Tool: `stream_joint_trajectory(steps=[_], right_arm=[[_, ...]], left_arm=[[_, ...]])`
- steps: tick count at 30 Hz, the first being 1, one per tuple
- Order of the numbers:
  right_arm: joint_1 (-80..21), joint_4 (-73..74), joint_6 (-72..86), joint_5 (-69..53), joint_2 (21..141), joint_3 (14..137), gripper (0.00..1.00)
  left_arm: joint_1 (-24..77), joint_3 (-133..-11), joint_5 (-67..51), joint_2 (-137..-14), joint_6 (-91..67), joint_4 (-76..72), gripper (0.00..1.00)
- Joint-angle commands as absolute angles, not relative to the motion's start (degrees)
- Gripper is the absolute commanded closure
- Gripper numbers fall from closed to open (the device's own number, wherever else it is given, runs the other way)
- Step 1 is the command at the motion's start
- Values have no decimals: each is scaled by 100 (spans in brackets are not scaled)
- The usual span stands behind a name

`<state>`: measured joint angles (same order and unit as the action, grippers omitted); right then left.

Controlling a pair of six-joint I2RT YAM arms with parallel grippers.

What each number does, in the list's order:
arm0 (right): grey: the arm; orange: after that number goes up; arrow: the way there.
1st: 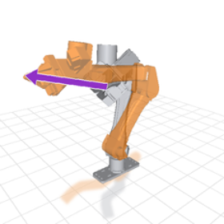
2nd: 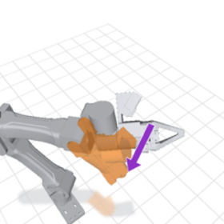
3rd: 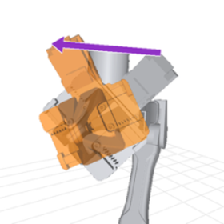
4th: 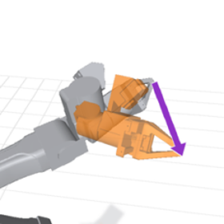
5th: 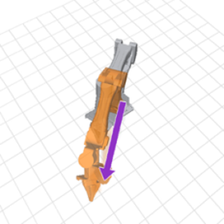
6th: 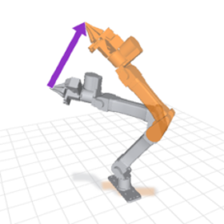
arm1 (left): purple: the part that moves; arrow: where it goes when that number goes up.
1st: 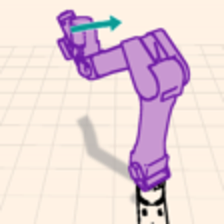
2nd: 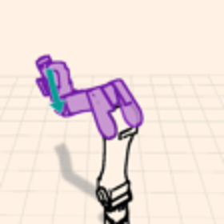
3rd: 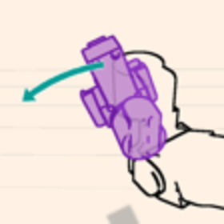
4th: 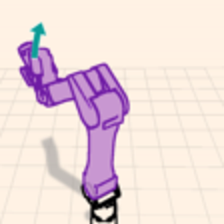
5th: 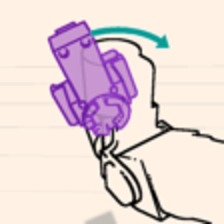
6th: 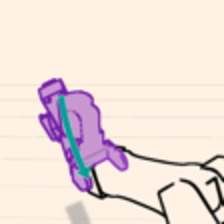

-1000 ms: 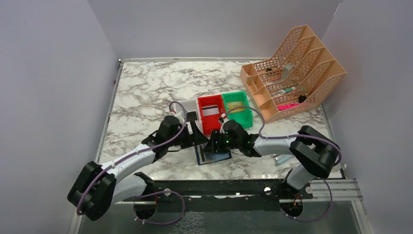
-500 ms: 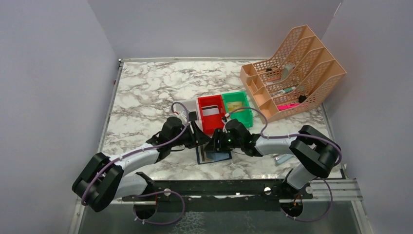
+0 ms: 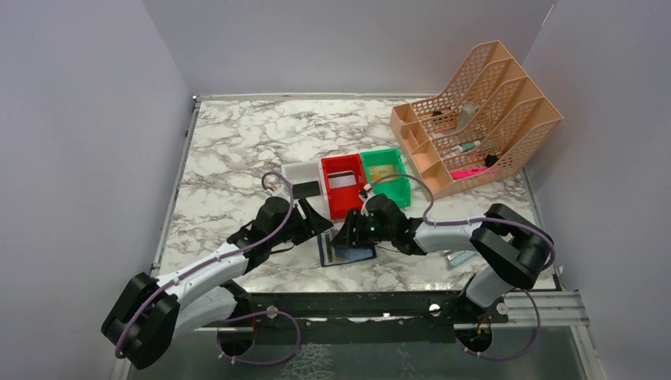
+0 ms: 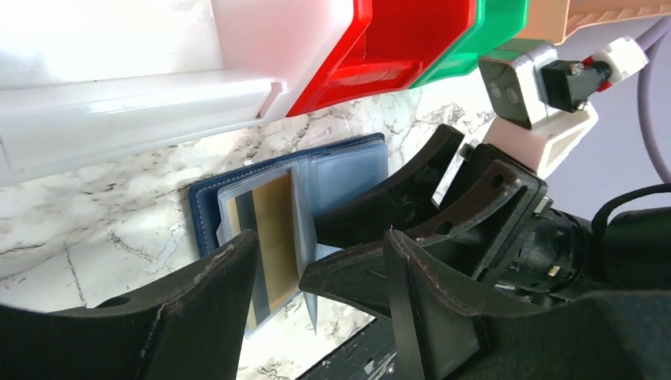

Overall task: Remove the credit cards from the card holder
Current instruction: Remove the credit card from the card holder.

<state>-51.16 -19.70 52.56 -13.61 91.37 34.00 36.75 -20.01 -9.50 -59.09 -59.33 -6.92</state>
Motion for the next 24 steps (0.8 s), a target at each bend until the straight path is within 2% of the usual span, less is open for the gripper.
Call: stream_joint_trajectory(steps=[1,11,24], right_arm=[[-5203,-1512,5080,-1432,9297,3211,48],[-5203,-1538,5076,-1423,9297,3208,48],[-5203,-1515,5055,-1434,9278,3226,48]], left_arm=[[3687,-1951,-499,-5671,-5897,-468,37],[3706,-2322,-1430,-6897,-5558,-988,41],[3894,-2688,-1524,-7219,-5272,-775,48]])
